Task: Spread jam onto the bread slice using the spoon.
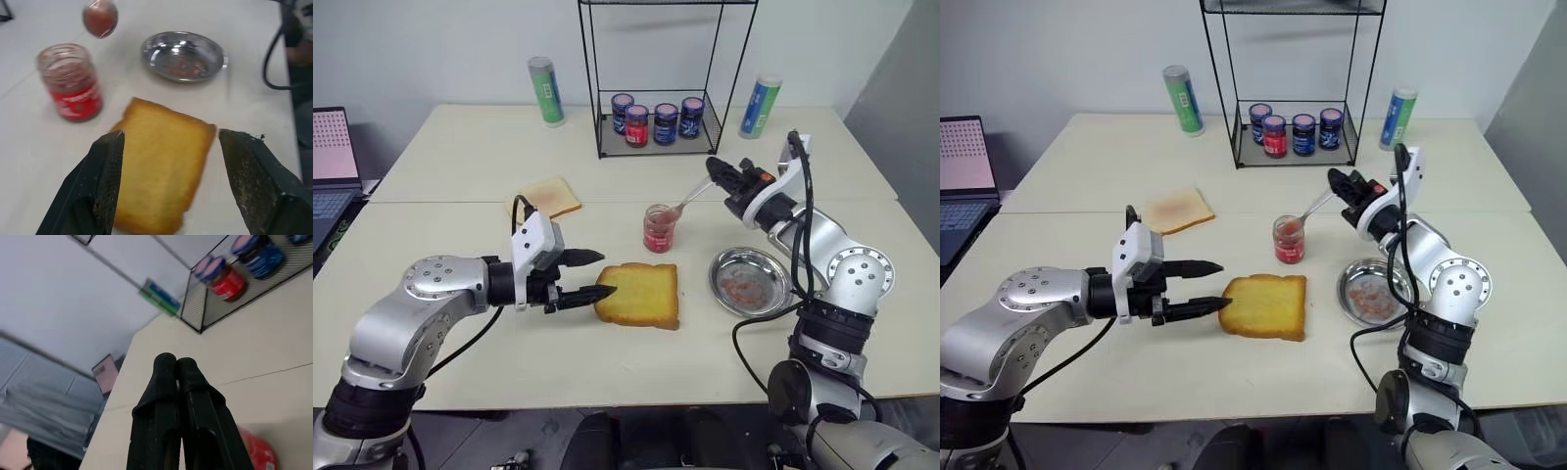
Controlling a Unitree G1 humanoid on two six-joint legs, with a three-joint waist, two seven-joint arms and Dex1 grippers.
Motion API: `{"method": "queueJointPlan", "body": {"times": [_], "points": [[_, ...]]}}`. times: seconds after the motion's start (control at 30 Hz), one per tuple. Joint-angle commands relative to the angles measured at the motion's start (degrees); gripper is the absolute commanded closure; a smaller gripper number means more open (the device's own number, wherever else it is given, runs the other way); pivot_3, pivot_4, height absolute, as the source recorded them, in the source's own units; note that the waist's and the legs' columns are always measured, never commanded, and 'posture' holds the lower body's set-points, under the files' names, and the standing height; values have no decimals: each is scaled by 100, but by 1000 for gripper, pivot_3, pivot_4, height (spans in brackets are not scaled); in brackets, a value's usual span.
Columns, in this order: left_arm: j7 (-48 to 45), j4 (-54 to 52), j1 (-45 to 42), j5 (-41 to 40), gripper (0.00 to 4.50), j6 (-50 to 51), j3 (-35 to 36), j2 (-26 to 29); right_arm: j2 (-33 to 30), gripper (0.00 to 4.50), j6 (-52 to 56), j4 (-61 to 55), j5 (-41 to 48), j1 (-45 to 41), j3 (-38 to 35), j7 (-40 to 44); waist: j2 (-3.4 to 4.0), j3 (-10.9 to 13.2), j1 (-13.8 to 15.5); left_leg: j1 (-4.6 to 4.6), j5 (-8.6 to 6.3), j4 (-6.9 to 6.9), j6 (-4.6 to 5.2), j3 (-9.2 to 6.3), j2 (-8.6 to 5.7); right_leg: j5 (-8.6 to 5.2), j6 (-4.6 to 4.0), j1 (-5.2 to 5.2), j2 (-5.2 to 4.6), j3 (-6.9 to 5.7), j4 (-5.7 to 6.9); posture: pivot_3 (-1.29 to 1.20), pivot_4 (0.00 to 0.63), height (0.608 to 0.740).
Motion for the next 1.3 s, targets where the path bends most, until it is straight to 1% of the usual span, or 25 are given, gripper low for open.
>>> {"method": "queueJointPlan", "body": {"times": [0.03,0.2,0.37,0.57,0.73,0.83,0.97,1.0,1.07,1.13,1.27,1.3], "points": [[-68,-223,330,-90,1317,-20,257,168,-280,4434,-12,-866,-272,385,954,621,0,0,7,1,0,-6,0,-1,0,0,0,0,1,-1,-1,0,150,740],[172,-399,627,-130,1317,17,326,90,-416,4434,-603,-1095,-1067,765,1790,1091,-1,0,24,0,0,-10,0,-2,-3,-1,1,-1,0,-3,-3,0,150,740],[397,-544,915,-170,1317,64,480,68,-486,4434,-1188,-1145,-1798,863,2436,1595,-1,0,27,1,0,-12,-1,-2,-3,-1,2,-1,-1,-3,-4,0,150,740],[447,-537,1282,-115,1317,-19,699,158,-723,4434,-1725,-1221,-2500,856,2968,2223,-1,0,29,2,0,-11,-1,-3,-3,-1,2,-1,-1,-4,-3,0,150,740],[436,-399,1350,-55,1317,-116,793,180,-917,4434,-2018,-1223,-2926,915,3224,2608,-1,0,30,2,0,-11,-1,-5,-3,-1,1,-1,-1,-5,-3,0,150,740],[466,-360,1345,-71,1317,-117,836,178,-961,4434,-2103,-1222,-3046,951,3244,2753,-2,0,31,2,0,-10,-1,-5,-4,-1,1,-1,-2,-5,-3,0,150,740],[480,-295,1329,-47,1317,-148,847,177,-824,4434,-1980,-1179,-2929,981,2999,2691,-2,0,32,3,1,-11,-1,-5,-3,-1,1,-1,-2,-5,-3,0,150,740],[492,-284,1302,-49,1317,-142,839,171,-681,4434,-1839,-1124,-2754,995,2807,2542,-2,0,32,3,1,-11,-2,-5,-3,-1,1,-1,-2,-5,-2,0,150,740],[514,-269,1255,-44,1317,-140,801,157,-222,4434,-1404,-839,-2243,976,2197,1923,-5,-2,32,3,1,-11,-2,-5,-3,-1,1,-1,-2,-5,-2,0,150,740],[539,-254,1218,-46,1317,-140,756,128,336,4434,-992,-447,-1594,942,1431,1079,-7,-4,33,3,1,-11,-3,-8,-1,-1,0,0,-2,-7,0,0,150,740],[574,-265,1165,-55,1317,-119,671,77,987,4434,-612,80,-530,1029,370,-141,-7,-4,42,4,2,-11,-4,-6,-4,0,-1,2,-5,-6,-1,0,150,740],[583,-260,1151,-53,1317,-117,652,67,1066,4434,-532,127,-298,1091,233,-300,-6,-3,45,4,2,-12,-4,-7,-3,0,-1,2,-5,-7,-1,0,150,740]]}}
